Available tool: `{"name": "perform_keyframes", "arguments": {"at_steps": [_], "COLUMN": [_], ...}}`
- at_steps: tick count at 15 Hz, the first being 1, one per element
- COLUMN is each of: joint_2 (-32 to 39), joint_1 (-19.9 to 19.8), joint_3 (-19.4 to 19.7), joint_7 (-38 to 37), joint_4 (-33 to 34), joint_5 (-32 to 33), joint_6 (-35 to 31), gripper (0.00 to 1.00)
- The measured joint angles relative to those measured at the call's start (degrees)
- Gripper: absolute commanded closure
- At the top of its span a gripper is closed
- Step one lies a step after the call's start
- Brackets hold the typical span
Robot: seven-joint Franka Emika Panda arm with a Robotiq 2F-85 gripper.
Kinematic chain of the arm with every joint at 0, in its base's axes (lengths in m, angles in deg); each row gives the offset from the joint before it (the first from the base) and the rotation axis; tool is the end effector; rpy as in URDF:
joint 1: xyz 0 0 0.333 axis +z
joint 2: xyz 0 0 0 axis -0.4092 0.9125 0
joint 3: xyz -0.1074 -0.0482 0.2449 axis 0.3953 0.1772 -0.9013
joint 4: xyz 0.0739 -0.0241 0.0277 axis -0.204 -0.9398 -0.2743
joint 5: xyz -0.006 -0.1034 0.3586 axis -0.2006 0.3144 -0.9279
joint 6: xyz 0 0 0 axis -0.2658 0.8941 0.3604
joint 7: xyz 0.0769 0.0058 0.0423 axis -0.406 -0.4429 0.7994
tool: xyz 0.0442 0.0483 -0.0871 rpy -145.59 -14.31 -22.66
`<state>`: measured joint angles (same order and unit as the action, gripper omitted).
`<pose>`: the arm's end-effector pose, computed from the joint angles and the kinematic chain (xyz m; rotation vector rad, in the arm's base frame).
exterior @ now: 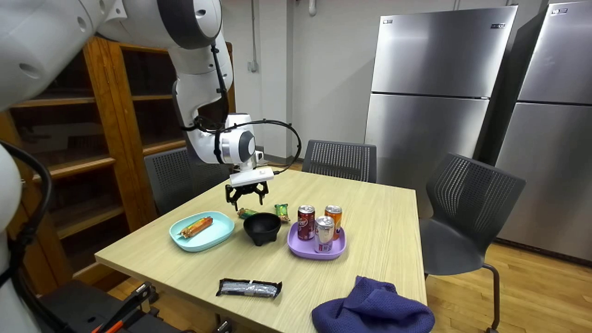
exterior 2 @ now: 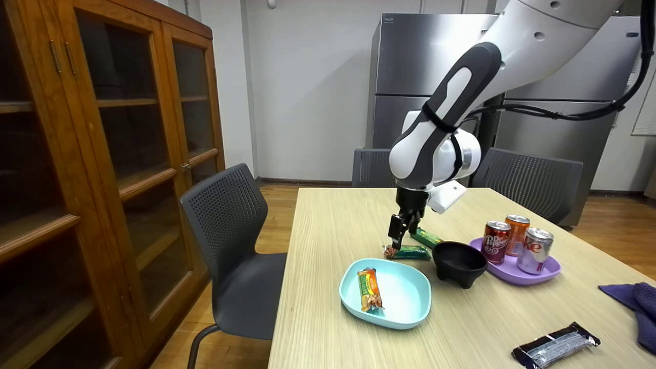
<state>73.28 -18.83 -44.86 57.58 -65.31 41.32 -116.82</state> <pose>0.6022 0.1213 0.0893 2.7962 1.2893 0.1395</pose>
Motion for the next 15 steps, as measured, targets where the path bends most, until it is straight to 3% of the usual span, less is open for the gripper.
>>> {"name": "perform_keyframes", "arguments": {"at_steps": [15], "joint_2": [6.07], "joint_1": [-0.24], "joint_3": [-0.16], "joint_7": [5.52], "joint_4": [7.86], "joint_5": [0.45], "joint_6": [5.46], "gripper": [0.0]}}
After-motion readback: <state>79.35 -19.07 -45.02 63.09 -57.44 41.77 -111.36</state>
